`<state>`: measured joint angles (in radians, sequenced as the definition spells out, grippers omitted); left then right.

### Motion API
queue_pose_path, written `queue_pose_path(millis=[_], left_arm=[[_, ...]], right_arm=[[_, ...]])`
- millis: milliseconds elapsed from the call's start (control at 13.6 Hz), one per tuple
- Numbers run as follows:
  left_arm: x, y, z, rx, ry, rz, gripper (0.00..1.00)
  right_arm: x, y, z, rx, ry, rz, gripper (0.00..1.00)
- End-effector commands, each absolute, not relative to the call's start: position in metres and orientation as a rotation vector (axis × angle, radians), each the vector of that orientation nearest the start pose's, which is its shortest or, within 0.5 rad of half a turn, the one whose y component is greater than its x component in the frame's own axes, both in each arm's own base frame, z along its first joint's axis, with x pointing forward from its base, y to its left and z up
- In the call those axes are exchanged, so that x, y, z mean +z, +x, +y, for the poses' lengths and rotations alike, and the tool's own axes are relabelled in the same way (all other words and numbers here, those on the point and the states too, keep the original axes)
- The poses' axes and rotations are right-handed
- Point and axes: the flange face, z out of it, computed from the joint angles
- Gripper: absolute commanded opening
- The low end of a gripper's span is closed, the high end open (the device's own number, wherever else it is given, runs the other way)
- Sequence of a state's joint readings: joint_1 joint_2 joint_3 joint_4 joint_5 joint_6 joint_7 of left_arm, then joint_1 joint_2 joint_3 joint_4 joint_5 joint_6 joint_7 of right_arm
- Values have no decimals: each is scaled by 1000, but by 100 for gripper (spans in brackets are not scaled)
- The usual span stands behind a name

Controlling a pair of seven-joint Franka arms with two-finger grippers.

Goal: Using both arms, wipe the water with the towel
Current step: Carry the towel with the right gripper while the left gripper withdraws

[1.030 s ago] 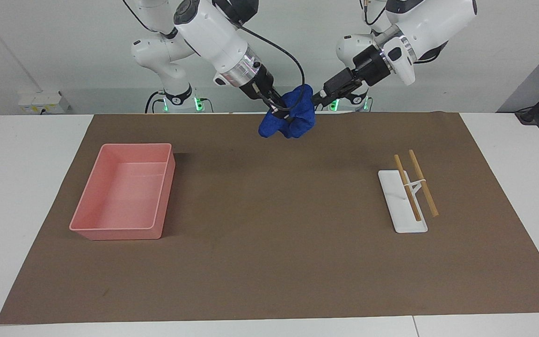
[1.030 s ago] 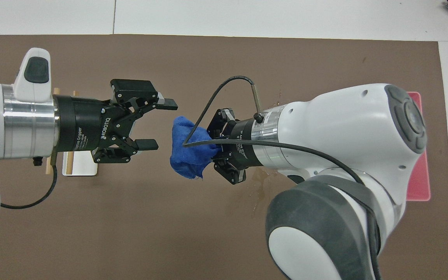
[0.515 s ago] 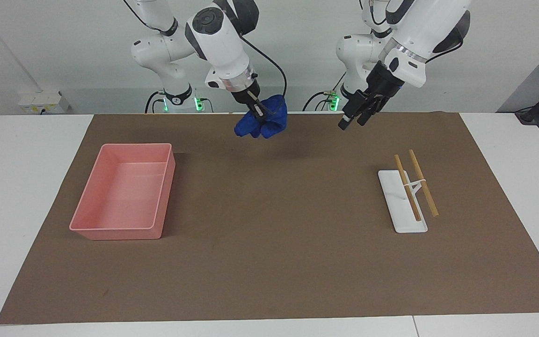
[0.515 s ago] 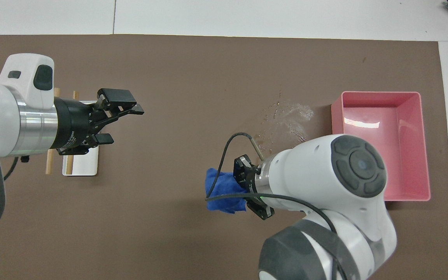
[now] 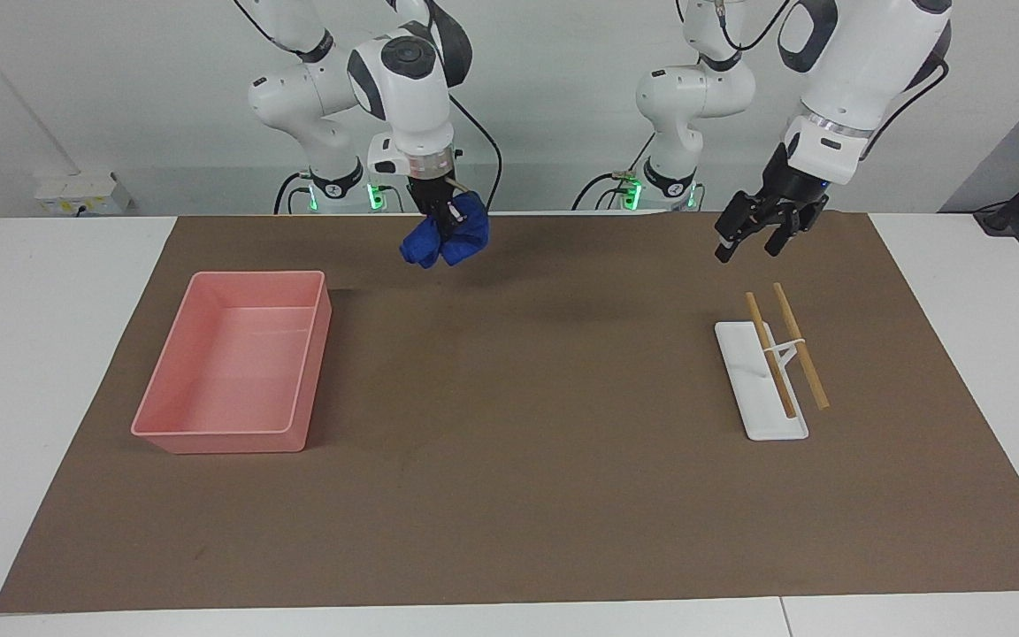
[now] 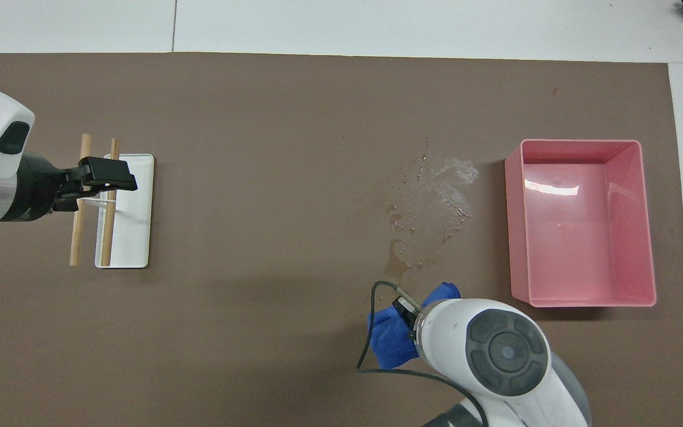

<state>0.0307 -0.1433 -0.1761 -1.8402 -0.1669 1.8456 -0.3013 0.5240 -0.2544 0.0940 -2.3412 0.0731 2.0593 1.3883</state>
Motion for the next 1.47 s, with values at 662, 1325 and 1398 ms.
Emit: queue_pose_path(millis=[662,1325,1398], left_arm=[[604,558,-42,90,-3118,144,100],[612,543,-47,74,-3156,135,100],[612,543,-46,74,-3156,133,100]], right_arm=[[309,347,305,-58,-2992,1108,0],[286,388,289,-126,-2866,1110,0],[287,400,282,-158,-2828,1106,0]])
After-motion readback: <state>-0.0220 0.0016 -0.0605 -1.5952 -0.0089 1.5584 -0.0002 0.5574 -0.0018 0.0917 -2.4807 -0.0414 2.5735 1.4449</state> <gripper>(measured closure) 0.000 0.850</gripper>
